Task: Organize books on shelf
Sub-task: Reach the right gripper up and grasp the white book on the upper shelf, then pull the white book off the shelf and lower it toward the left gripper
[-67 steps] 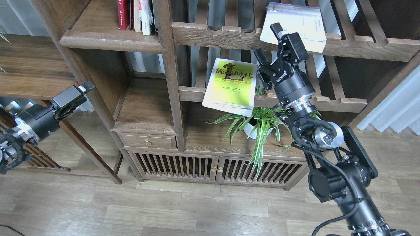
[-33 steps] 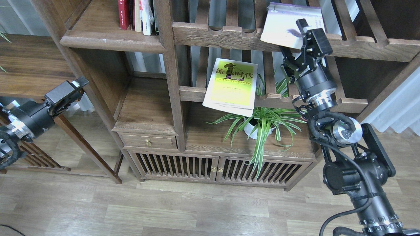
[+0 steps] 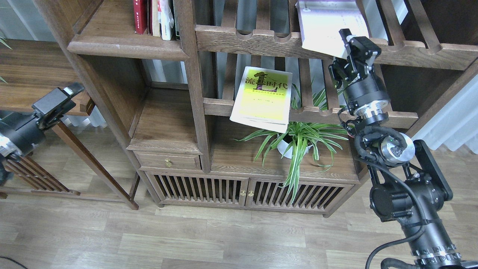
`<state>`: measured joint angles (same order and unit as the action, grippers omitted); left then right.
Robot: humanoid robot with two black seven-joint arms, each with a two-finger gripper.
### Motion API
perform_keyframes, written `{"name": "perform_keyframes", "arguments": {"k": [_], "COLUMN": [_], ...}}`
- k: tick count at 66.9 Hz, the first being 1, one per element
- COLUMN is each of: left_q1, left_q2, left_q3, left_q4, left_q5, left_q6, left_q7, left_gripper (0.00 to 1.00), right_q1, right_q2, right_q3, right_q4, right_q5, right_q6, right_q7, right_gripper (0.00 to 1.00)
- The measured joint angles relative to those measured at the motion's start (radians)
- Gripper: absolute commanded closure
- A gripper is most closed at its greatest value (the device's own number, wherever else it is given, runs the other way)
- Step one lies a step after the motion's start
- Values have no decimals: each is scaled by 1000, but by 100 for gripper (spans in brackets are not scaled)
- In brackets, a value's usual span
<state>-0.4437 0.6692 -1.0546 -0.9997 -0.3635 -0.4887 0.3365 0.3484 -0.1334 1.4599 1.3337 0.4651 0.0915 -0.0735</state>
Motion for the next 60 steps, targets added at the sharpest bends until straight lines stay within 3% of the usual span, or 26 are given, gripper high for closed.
{"name": "perform_keyframes", "arguments": {"k": [14, 27, 41, 60], "left_q1": [27, 34, 36, 35], "left_q2": [1, -22, -101, -158], "left_q3": [-13, -11, 6, 44], "left_q4": [39, 86, 113, 117], "left_q5": [0, 0, 3, 18], "left_q6": [0, 0, 0, 0], "left_q7": [1, 1, 7, 9], "left_gripper": [0, 0, 0, 0], "right_q1": [-83, -373, -668, -864], "right_q2": [-13, -35, -94, -83], "right_q3": [82, 280, 326, 314], "right_q4": [126, 269, 282, 208], "right_q5": [37, 185, 337, 394], "right_q6": [22, 139, 359, 397], "right_q7": [3, -8, -44, -52], "right_gripper": [95, 95, 95, 95]}}
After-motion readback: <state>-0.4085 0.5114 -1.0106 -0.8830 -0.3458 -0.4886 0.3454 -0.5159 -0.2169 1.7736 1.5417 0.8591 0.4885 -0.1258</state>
